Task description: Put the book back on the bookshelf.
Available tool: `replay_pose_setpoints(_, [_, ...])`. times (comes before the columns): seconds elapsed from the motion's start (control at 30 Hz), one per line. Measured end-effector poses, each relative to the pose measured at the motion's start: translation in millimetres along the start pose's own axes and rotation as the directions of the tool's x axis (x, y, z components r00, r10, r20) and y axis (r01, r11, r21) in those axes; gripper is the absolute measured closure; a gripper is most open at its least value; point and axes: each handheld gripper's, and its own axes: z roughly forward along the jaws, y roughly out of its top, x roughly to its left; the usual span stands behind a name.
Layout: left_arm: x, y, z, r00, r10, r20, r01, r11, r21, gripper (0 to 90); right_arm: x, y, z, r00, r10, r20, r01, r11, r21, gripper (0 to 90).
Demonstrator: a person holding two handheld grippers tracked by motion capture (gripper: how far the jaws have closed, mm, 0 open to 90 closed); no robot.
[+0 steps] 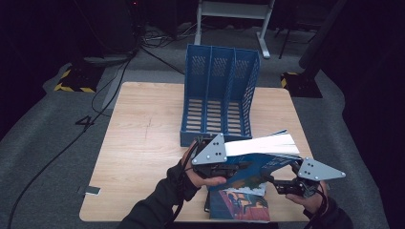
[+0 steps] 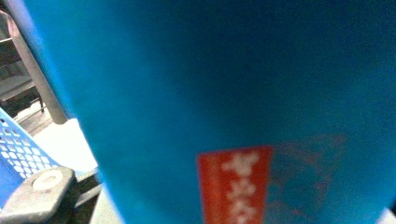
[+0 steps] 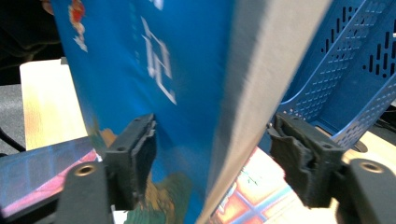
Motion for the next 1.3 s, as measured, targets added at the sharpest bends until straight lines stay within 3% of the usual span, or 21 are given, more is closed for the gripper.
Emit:
replay_pose_setpoints(0.07, [6.1, -0.3, 2.2, 1.0000, 0.005, 0.001, -0.005, 0.9999, -0.010, 59.3, -0.7, 2.3, 2.1, 0.9996, -0.009, 0.027, 0.009, 0.9999, 0.006, 33.8])
replay_pose_setpoints(0.17, [12.7, -2.9, 2.4, 0.9996, -0.024, 0.011, 0.025, 0.9994, -0.023, 59.4, -2.4, 3.4, 3.8, 0.9996, -0.007, 0.028, 0.006, 0.9999, 0.010, 34.6])
replay_pose_setpoints(0.3, [15.9, -4.9, 0.9, 0.9984, -0.055, -0.008, 0.055, 0.9982, -0.026, 58.0, -1.5, 3.8, 3.1, 0.9994, -0.009, 0.034, 0.009, 0.9999, 0.007, 38.5])
replay_pose_setpoints(0.53, [17.3, -0.1, 0.7, 0.9956, -0.093, -0.012, 0.092, 0.9953, -0.029, 55.2, -0.2, 5.1, 1.7, 0.9995, -0.003, 0.030, 0.003, 1.0000, 0.003, 40.7])
replay_pose_setpoints(1.0, [15.4, 2.0, -1.4, 0.9937, -0.112, -0.007, 0.112, 0.9937, -0.013, 59.9, -2.7, -1.5, -4.5, 0.9998, 0.001, 0.020, -0.001, 0.9999, 0.014, 38.8])
replay_pose_setpoints(1.13, [14.6, 1.4, -2.6, 0.9935, -0.113, -0.009, 0.113, 0.9935, -0.017, 60.2, -13.9, -21.5, -13.0, 0.9996, 0.023, 0.019, -0.024, 0.9951, 0.096, 32.3])
replay_pose_setpoints(1.17, [13.9, 1.6, -2.6, 0.9935, -0.113, -0.015, 0.112, 0.9935, -0.015, 60.2, -17.1, -28.5, -13.8, 0.9993, 0.032, 0.018, -0.034, 0.9915, 0.126, 30.8])
replay_pose_setpoints(1.2, [13.4, 1.5, -2.7, 0.9933, -0.114, -0.019, 0.113, 0.9934, -0.017, 60.3, -22.8, -45.7, -14.4, 0.9981, 0.042, 0.045, -0.049, 0.9815, 0.185, 35.0])
replay_pose_setpoints(1.3, [12.8, 1.6, -2.6, 0.9931, -0.116, -0.019, 0.115, 0.9932, -0.018, 60.5, -28.8, -58.9, -15.1, 0.9967, 0.063, 0.050, -0.073, 0.9736, 0.217, 34.9])
